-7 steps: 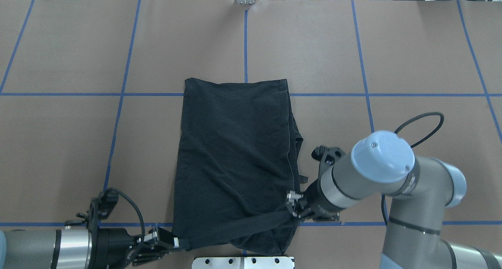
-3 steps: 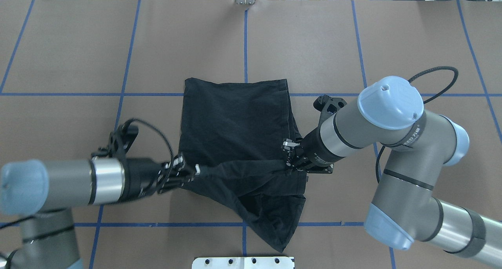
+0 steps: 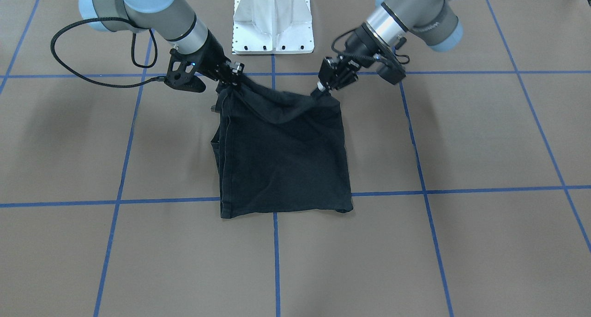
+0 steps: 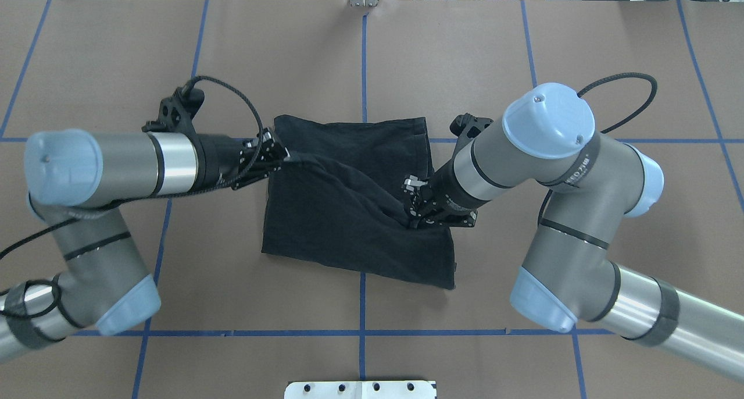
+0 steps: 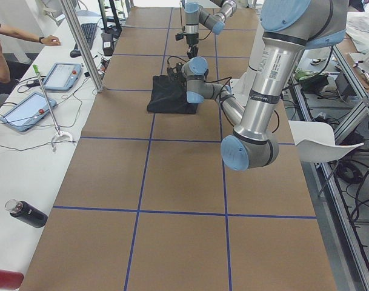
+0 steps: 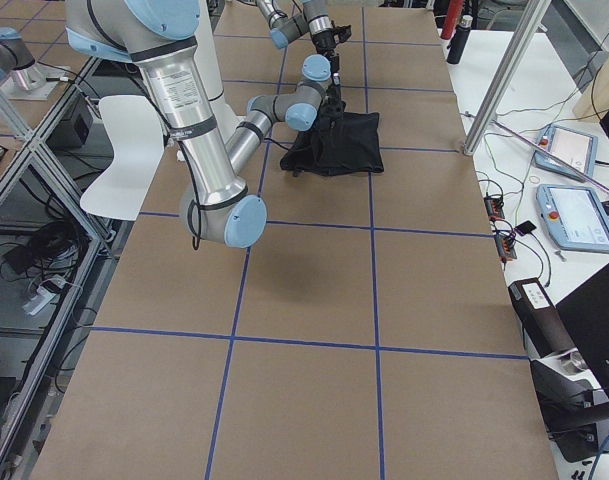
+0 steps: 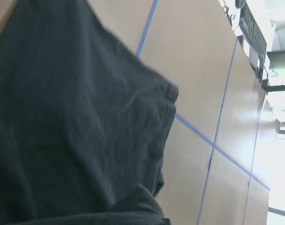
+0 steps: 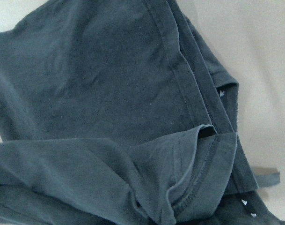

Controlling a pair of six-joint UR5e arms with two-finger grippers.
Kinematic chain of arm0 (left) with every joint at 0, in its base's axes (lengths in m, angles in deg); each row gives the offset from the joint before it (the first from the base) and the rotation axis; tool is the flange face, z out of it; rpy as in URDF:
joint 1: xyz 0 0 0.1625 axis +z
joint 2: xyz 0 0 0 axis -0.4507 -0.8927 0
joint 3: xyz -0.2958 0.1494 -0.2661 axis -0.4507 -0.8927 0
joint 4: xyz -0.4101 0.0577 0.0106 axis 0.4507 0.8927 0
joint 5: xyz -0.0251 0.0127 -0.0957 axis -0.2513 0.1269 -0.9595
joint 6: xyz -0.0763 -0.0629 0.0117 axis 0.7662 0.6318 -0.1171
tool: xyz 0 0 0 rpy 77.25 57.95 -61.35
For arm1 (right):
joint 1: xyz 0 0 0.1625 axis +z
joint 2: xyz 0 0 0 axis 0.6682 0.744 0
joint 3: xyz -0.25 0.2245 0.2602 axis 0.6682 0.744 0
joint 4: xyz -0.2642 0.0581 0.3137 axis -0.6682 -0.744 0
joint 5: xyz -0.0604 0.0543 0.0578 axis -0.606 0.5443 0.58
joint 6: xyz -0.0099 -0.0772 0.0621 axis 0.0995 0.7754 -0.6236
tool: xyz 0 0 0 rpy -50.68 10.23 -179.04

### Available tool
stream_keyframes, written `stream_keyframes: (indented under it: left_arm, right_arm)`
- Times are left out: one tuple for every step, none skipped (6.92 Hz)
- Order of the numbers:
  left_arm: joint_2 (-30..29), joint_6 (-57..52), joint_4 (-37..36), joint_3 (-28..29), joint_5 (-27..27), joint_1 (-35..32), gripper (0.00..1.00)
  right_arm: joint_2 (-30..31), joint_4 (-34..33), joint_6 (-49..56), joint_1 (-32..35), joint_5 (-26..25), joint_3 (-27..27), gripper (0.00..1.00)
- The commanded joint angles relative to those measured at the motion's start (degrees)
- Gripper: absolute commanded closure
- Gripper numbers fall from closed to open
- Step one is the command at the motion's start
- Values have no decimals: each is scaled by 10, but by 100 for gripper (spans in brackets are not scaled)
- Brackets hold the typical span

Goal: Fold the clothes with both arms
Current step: 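Carry both held corners over the shirt away from the robot, folding it in half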

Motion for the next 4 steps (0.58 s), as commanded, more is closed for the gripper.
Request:
stream_keyframes:
  left_arm:
    - [-40, -2, 4, 85, 0, -23, 100]
    - [-54, -1, 5, 112, 2, -22, 100]
    - [-66, -1, 6, 137, 3, -20, 100]
    - [-69, -1, 15, 149, 3, -19, 100]
  right_arm:
    - [-40, 19, 1, 45, -8, 80, 100]
    - [-44, 72, 0, 67, -10, 120, 100]
    - [-45, 105, -2, 79, -13, 138, 100]
    - [-59, 105, -2, 87, -14, 151, 100]
